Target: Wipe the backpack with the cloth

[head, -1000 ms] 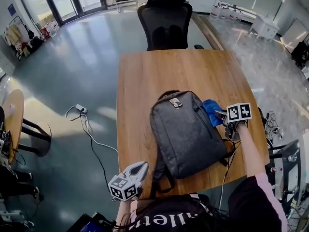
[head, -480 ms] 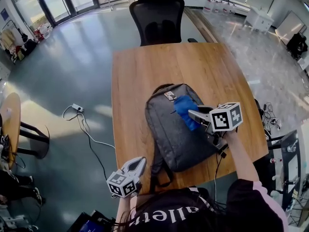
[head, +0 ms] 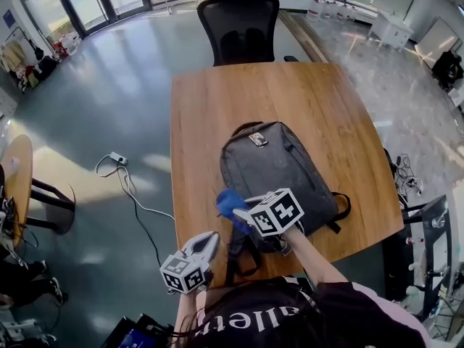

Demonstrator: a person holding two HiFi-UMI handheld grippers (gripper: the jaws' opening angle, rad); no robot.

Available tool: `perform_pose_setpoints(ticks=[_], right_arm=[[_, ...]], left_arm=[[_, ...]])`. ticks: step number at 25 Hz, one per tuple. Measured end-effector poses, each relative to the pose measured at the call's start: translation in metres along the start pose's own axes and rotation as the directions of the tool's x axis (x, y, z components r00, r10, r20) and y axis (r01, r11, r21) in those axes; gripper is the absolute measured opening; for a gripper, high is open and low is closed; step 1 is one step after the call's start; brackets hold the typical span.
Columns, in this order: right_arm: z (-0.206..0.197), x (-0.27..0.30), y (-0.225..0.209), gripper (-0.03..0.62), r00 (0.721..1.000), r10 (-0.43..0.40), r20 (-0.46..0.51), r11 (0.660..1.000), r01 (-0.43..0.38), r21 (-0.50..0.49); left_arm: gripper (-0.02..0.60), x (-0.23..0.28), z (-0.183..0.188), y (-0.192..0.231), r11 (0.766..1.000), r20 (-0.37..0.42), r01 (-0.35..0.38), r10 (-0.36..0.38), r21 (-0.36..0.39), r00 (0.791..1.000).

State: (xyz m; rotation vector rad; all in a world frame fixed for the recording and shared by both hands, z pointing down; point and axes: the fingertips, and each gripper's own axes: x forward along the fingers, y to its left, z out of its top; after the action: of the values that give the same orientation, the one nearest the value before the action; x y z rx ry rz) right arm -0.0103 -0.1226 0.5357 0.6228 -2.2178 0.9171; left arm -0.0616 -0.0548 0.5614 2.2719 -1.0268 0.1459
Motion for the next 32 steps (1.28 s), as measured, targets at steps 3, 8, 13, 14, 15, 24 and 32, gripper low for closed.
perform_pose_setpoints(ticks=[3,8,13,14,15,24,32], right_arm=[[-0.002,-0.001,-0.004,0.095,1.000,-0.022,0.002,1.000,0.022,0.006],[0.002,-0.027,-0.028,0.095,0.997,-0.047,0.060,0.997,0.043,0.067],[0.006,-0.075,-0.070,0.095,0.983,-0.110,0.150,0.985,0.088,0.151],[0.006,-0.086,-0.080,0.095,0.977,-0.130,0.168,0.980,0.101,0.171],[0.006,-0.096,-0.090,0.095,0.971,-0.150,0.183,0.974,0.114,0.194],[-0.021,-0.175,-0.185,0.095,0.921,-0.295,0.255,0.905,0.184,0.385],[-0.069,-0.210,-0.252,0.095,0.904,-0.386,0.183,0.840,0.263,0.475]], left_arm=[[0.000,-0.004,-0.003,0.001,1.000,0.002,-0.006,0.006,-0.003,1.000],[0.000,-0.003,-0.005,-0.002,1.000,0.000,-0.005,0.005,-0.002,1.000],[0.000,0.001,-0.004,-0.008,1.000,-0.007,0.005,-0.005,0.006,1.000],[0.000,0.003,-0.004,-0.010,1.000,-0.011,0.007,-0.007,0.007,1.000],[0.000,0.004,-0.005,-0.011,1.000,-0.015,0.010,-0.010,0.009,1.000],[0.000,0.021,-0.008,-0.026,0.999,-0.041,0.038,-0.037,0.026,0.998],[0.000,0.033,-0.012,-0.041,0.998,-0.072,0.056,-0.053,0.042,0.996]])
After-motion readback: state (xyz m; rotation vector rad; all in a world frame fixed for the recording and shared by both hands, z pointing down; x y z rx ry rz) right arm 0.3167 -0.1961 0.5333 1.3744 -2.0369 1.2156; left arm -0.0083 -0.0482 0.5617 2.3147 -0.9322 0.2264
